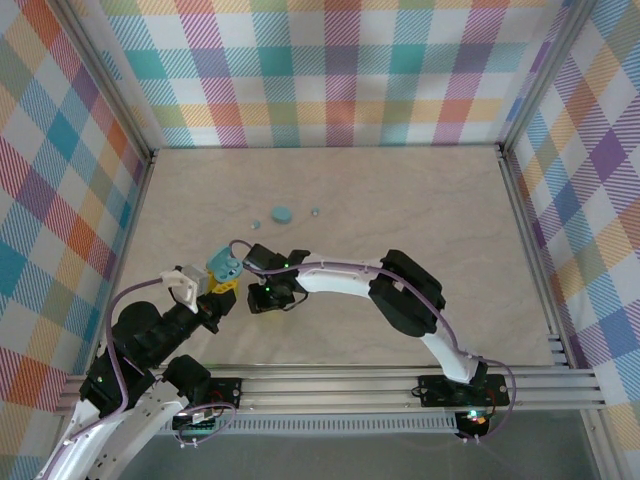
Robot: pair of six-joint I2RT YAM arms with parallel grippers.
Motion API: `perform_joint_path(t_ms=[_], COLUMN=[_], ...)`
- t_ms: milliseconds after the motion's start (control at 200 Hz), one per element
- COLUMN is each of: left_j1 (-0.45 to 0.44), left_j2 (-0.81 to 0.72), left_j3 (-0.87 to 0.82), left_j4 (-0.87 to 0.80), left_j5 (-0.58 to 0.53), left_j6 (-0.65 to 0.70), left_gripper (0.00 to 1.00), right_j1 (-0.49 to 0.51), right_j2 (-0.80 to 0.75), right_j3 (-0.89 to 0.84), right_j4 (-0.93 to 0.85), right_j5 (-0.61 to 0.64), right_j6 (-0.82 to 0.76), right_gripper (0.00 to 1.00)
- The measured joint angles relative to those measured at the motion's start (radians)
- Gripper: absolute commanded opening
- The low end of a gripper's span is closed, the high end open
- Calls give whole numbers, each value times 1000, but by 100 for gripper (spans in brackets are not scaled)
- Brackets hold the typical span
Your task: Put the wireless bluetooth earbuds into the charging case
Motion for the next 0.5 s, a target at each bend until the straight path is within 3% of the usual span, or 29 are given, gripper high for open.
perform_joint_path(t_ms=[500], left_j1=[0], left_j2=[7], left_j3=[0], left_j4=[-2], left_j5=[-5], left_j6=[0], left_gripper=[7], right_j1=[18], right_j2=[79], right_j3=[128], right_j4=[-85], right_j5=[62], right_j6=[-62], right_gripper=[37])
